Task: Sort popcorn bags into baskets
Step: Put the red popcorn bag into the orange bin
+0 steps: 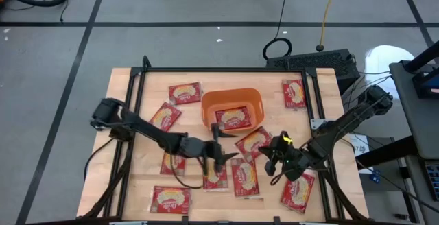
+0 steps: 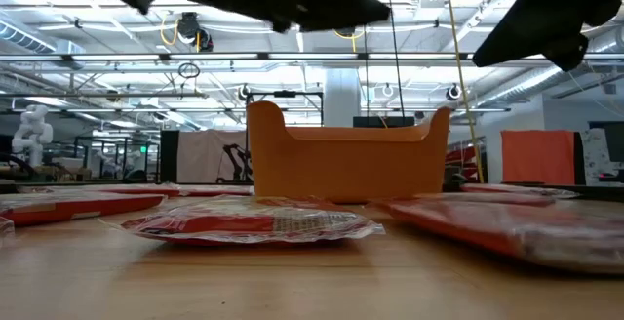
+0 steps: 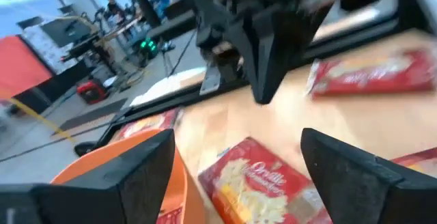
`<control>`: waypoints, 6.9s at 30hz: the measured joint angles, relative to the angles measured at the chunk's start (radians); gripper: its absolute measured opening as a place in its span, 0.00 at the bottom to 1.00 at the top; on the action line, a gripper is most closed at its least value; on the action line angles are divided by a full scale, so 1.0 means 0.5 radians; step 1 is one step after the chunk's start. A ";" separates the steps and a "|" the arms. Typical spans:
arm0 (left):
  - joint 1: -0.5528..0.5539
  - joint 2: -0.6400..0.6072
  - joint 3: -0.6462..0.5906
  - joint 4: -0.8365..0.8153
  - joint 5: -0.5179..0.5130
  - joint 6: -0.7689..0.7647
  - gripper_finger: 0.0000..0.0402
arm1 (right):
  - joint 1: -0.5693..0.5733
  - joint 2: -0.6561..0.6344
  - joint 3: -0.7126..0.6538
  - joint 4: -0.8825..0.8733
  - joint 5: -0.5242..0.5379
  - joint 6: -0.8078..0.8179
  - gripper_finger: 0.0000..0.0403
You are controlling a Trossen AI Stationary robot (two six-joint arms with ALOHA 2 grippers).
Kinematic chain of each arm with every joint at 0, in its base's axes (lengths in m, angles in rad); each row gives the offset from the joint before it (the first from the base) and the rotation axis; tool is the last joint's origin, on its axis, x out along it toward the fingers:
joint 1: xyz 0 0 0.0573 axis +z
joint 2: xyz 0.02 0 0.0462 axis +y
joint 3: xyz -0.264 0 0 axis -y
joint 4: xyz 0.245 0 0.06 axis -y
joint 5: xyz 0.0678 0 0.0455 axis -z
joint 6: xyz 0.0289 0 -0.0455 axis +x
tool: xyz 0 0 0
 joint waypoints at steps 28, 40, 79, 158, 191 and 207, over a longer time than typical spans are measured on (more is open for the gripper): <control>-0.059 0.025 0.160 -0.549 -0.009 -0.215 0.54 | -0.153 0.781 -0.078 0.065 -0.375 -1.794 0.33; -0.042 0.025 0.159 -0.587 -0.007 -0.247 0.53 | -0.167 0.758 -0.090 0.286 -0.296 -1.979 0.03; -0.039 0.343 0.158 -0.136 -0.217 0.310 0.10 | -0.308 0.131 -0.075 0.566 -0.388 -1.843 0.00; 0.830 -0.244 0.092 -0.993 0.745 1.912 0.12 | -0.304 -0.872 -1.125 1.935 0.139 -2.098 0.21; 0.807 -0.474 0.094 -1.050 0.874 2.053 0.45 | -0.304 -0.871 -1.123 1.865 0.136 -2.122 0.21; 0.764 -1.013 0.094 -1.395 0.082 0.380 0.45 | -0.304 -0.872 -1.123 1.834 0.186 -1.979 0.21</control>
